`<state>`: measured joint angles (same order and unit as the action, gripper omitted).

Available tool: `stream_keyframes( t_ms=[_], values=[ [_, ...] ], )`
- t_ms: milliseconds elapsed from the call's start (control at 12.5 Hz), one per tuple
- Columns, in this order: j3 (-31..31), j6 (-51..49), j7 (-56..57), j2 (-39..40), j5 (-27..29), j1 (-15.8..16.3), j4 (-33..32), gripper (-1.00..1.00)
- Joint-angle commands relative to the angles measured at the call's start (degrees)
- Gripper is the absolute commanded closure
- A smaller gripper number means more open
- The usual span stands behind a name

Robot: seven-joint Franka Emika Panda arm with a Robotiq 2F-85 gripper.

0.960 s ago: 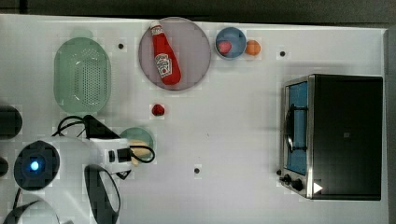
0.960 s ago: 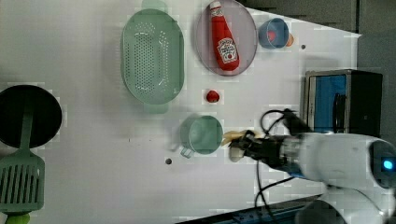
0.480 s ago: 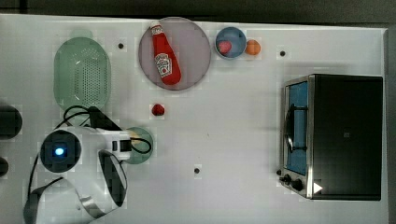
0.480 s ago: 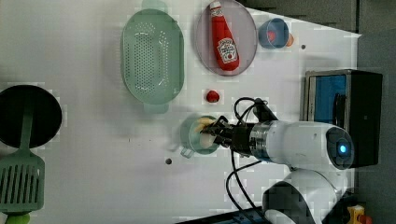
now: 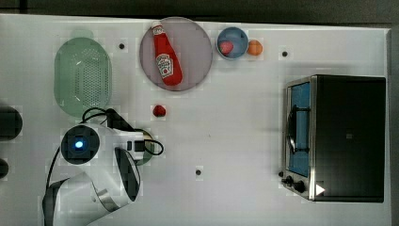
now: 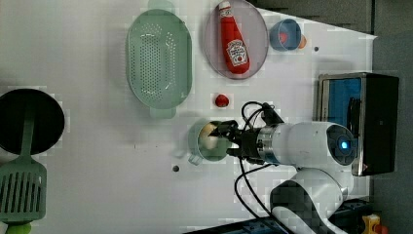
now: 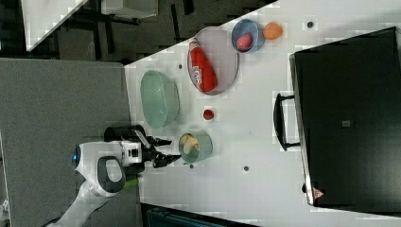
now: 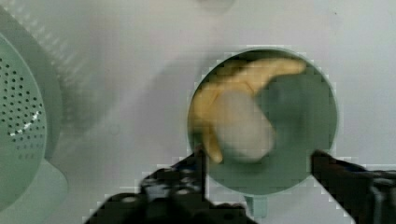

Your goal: Pick Banana and place it in mug.

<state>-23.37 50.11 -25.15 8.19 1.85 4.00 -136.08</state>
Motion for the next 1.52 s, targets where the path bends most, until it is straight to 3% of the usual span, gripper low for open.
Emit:
stream_keyframes(
  t_ms=[80, 320, 1040, 1520],
  values=[
    [0.18, 0.71, -1.45, -0.93, -0.28, -0.17, 0.53, -1.00],
    [2.15, -1.51, -1.44, -4.25, -0.03, -0.56, 1.73, -1.00],
    [20.18, -34.28, 11.88, -20.91, -0.09, -1.95, 17.90, -1.00],
    [29.91, -40.80, 22.75, -24.48, -1.62, -2.29, 22.47, -1.00]
  ],
)
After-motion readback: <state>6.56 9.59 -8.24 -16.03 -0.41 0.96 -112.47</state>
